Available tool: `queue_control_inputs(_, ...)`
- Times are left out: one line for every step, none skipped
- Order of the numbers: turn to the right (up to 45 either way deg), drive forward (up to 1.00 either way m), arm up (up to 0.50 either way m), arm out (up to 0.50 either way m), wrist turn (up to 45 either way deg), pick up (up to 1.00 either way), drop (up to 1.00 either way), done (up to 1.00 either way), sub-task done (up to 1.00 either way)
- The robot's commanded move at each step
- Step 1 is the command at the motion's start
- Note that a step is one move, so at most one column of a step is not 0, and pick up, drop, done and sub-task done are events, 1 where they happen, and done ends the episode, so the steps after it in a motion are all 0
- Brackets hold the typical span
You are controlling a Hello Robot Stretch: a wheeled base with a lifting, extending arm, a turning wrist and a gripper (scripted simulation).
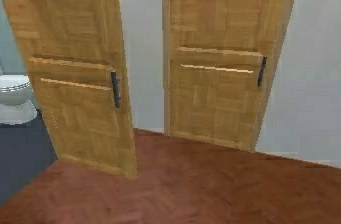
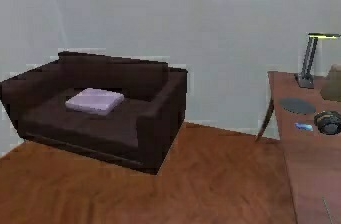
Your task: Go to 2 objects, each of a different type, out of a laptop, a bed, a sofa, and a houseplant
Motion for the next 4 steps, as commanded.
queue_control_inputs(-36.0, 0.0, 0.0, 0.0, 0.0, 0.0, 0.0, 0.0, 0.0)
queue_control_inputs(0.0, 0.15, 0.0, 0.0, 0.0, 0.0, 0.0, 0.0, 0.0)
queue_control_inputs(45.0, 0.0, 0.0, 0.0, 0.0, 0.0, 0.0, 0.0, 0.0)
queue_control_inputs(0.0, 0.2, 0.0, 0.0, 0.0, 0.0, 0.0, 0.0, 0.0)
